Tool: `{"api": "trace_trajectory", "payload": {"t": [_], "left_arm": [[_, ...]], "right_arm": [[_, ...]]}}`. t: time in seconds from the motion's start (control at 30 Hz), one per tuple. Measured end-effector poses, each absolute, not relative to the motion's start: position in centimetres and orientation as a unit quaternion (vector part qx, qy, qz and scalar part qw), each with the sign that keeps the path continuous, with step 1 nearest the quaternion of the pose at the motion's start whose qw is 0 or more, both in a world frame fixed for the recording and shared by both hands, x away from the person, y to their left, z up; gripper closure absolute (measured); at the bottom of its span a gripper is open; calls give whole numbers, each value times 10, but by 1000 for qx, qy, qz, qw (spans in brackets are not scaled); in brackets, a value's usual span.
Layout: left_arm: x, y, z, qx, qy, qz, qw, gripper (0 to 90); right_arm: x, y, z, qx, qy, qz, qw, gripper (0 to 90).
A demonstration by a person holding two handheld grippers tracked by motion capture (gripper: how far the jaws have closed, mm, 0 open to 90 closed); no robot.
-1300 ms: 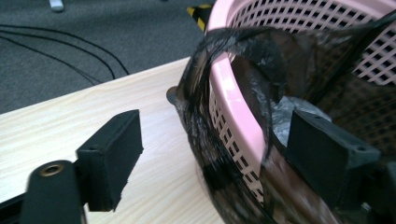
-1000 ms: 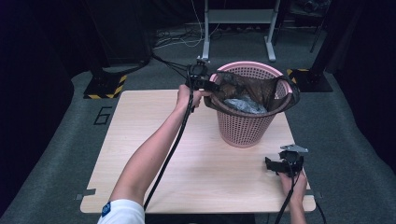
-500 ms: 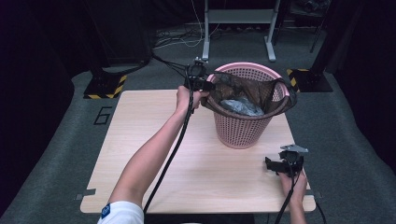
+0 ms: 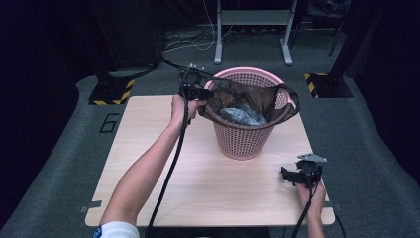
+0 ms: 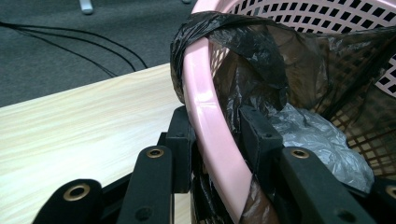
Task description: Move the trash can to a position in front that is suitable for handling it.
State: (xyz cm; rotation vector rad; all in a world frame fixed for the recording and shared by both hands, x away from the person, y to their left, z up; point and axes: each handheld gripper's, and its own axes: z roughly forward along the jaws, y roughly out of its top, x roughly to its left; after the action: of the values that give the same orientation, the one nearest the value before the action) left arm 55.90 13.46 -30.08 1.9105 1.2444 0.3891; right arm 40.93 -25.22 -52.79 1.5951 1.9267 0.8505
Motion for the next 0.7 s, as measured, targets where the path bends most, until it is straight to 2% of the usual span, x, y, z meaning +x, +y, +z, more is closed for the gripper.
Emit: {"api": "trace_trajectory", "payload": {"t": [0.7], "left_arm": [[535,220,-305,727,526,165,409,676]], "right_arm": [[409,-252,-528,585,707,311,249,69]]}}
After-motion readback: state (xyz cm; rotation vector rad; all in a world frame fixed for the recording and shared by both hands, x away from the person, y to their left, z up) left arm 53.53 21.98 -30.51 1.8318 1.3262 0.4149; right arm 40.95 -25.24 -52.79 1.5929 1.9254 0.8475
